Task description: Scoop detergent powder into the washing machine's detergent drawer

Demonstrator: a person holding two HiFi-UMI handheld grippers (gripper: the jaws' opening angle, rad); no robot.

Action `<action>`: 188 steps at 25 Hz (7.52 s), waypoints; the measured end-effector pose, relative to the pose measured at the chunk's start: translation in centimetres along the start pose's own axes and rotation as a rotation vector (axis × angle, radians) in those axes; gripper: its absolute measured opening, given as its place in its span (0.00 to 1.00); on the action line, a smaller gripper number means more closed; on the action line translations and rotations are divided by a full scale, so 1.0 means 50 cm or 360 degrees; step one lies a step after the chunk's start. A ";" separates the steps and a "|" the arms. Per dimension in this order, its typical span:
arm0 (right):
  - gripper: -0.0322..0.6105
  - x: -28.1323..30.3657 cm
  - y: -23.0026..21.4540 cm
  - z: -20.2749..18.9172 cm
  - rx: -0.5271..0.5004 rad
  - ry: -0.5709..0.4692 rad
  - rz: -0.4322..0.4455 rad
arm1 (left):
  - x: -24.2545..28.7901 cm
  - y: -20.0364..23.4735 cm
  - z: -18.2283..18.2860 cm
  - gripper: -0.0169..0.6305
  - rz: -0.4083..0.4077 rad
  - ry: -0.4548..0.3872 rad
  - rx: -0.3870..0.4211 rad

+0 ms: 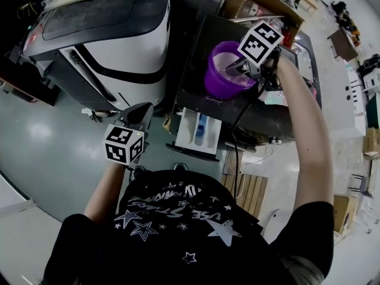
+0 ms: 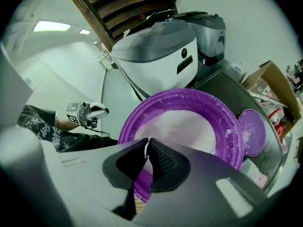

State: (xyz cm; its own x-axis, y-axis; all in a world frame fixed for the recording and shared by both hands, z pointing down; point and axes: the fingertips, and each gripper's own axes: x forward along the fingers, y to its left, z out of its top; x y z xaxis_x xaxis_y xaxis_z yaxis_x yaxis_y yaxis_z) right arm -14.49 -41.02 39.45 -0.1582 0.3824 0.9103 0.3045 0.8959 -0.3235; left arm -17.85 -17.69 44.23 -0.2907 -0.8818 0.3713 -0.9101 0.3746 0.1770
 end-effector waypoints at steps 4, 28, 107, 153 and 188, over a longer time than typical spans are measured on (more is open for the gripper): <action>0.11 -0.006 0.002 0.003 0.0054 -0.0044 0.0010 | 0.001 0.000 0.002 0.03 -0.0021 0.0001 0.0009; 0.11 -0.096 -0.035 -0.025 0.0689 -0.0761 0.0002 | 0.000 -0.026 -0.023 0.03 -0.0220 0.0079 0.0065; 0.11 0.242 0.141 -0.317 0.0447 -0.1131 -0.0858 | -0.016 -0.137 -0.156 0.03 -0.0565 0.0436 0.0236; 0.11 0.250 0.178 -0.289 0.0072 -0.0957 -0.1223 | 0.034 -0.147 -0.144 0.03 -0.0757 0.0498 0.0335; 0.11 0.221 0.587 -0.335 0.1402 -0.1994 -0.1268 | -0.237 -0.070 -0.236 0.03 -0.1169 0.0472 0.0454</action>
State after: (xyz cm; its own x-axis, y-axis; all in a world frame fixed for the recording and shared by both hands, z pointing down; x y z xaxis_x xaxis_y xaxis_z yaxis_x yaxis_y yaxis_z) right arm 8.41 -14.28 44.34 -0.7101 -0.6354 0.3035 -0.7032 0.6181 -0.3513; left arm -7.74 -5.16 49.96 0.4578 -0.7465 0.4829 -0.8891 -0.3868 0.2449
